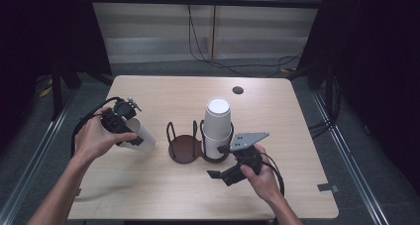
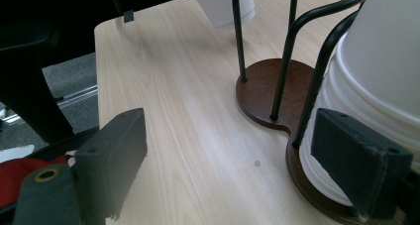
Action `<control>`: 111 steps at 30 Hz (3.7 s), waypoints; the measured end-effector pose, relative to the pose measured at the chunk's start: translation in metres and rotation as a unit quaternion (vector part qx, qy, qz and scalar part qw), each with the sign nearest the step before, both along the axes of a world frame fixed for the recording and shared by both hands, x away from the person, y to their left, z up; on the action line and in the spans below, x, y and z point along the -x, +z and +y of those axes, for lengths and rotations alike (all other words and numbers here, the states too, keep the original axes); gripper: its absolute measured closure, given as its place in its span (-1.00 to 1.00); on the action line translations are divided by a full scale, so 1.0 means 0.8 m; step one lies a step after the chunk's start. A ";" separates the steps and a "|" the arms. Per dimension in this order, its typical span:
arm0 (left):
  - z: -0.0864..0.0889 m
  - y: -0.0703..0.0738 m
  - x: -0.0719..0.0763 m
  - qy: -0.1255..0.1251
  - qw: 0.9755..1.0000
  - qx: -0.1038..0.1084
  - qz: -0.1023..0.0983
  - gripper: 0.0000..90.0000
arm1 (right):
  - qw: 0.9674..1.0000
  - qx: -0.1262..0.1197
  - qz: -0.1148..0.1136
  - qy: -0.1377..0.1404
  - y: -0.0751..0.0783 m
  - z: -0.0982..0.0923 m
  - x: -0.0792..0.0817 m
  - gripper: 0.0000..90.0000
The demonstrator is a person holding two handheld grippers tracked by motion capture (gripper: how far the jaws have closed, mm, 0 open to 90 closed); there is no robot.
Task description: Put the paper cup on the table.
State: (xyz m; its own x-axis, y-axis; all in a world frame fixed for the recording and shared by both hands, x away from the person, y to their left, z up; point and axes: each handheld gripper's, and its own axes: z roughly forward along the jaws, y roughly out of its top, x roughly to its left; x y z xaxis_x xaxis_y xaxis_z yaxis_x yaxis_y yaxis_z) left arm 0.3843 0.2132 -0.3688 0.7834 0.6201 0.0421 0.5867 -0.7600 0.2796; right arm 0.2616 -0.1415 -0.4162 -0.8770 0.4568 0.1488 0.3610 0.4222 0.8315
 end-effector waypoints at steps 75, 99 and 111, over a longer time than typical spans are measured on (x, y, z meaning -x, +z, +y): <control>0.021 -0.070 0.002 -0.041 0.997 0.068 0.002 -0.89 | 1.000 0.010 0.005 -0.002 -0.005 0.004 0.000 -0.68; 0.067 -0.063 0.045 -0.016 0.987 0.148 -0.061 -0.65 | 1.000 0.009 0.007 -0.010 -0.007 0.001 -0.001 -0.68; 0.088 -0.064 0.069 0.018 0.974 0.209 -0.089 -0.65 | 1.000 0.006 0.006 -0.016 -0.007 -0.001 -0.001 -0.68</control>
